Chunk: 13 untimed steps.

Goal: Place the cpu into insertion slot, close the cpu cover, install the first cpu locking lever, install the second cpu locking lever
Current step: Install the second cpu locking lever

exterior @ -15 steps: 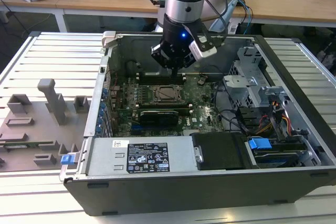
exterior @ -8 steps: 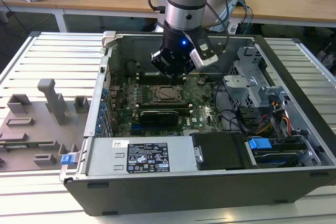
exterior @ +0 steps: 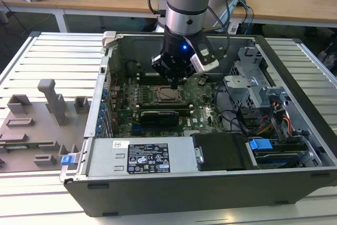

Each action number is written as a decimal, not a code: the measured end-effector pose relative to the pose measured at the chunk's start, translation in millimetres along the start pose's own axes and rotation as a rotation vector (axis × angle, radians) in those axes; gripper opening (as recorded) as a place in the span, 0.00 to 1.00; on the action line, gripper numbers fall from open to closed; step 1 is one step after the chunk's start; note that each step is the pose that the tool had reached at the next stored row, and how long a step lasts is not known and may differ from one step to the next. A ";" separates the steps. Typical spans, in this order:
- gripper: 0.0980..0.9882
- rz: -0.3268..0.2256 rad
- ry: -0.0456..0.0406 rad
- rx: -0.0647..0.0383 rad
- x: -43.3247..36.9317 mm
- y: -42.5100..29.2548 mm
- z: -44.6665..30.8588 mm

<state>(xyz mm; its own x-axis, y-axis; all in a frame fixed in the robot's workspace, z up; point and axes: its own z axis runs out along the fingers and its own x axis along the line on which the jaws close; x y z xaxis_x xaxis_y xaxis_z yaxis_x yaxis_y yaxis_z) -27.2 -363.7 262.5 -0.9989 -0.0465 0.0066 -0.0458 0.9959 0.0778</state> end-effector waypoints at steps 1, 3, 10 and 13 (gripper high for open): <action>0.01 0.000 0.0001 -0.001 0.1 -1.2 3.7; 0.01 0.000 0.0000 -0.001 0.0 -2.5 9.7; 0.01 -0.001 -0.0033 -0.074 3.2 -20.2 18.8; 0.01 -0.001 -0.0039 -0.087 7.3 -25.2 20.6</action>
<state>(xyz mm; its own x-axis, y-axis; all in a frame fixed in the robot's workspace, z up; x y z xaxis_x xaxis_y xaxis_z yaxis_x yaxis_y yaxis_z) -33.5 -387.5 240.0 -0.9989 -0.0468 0.0026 -0.0457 0.9854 0.1638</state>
